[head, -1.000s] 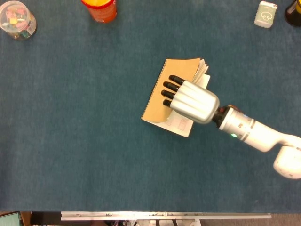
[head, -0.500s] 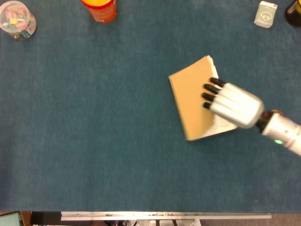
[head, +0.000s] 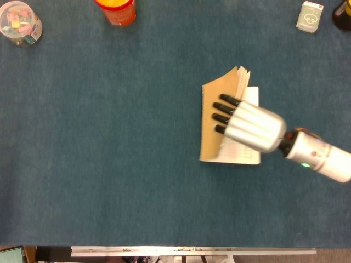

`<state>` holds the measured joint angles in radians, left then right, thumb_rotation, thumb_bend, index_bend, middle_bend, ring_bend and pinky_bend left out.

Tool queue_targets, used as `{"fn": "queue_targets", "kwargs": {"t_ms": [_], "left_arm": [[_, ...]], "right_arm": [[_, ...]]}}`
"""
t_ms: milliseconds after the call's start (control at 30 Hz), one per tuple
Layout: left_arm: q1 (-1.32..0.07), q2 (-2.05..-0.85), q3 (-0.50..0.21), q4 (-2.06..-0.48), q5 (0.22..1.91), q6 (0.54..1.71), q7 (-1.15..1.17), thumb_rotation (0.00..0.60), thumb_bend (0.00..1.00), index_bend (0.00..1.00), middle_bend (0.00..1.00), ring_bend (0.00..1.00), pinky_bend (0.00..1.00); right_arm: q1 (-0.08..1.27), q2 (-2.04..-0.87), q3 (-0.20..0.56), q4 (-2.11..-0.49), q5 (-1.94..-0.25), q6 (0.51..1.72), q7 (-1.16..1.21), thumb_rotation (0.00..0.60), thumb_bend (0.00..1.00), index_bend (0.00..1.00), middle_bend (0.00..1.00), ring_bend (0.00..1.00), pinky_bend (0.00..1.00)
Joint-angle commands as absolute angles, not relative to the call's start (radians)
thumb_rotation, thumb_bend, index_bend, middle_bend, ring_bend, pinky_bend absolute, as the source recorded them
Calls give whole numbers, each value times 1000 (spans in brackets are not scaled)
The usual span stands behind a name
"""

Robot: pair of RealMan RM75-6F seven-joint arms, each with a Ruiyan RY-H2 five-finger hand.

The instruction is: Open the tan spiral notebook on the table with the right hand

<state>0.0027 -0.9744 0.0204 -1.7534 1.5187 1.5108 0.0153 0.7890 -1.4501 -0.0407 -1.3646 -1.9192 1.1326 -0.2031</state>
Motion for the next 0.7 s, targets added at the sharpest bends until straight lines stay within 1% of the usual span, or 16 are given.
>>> {"fn": "queue_targets", "kwargs": {"t_ms": [33,433,700], "left_arm": [[5,-971,22,-1755,1519,1513,11,600,509,315,275,152,166],[7,-966,24,-1759,1520,1511,9,600,509,315,275,152,166],[7,-962,25,-1768,1521,1510,15,600,509,315,275,152,166]], "right_arm": [[827,-1515,-24,-1310,-1938,1112,-193,600,414,757,465,271,261],[894,-1643,20,-1211,-1901,1069,-188,600,413,757,465,271,261],[950,-1742,37,-1106,-1874,1023,-173,600,414,757,465,271,261]]}}
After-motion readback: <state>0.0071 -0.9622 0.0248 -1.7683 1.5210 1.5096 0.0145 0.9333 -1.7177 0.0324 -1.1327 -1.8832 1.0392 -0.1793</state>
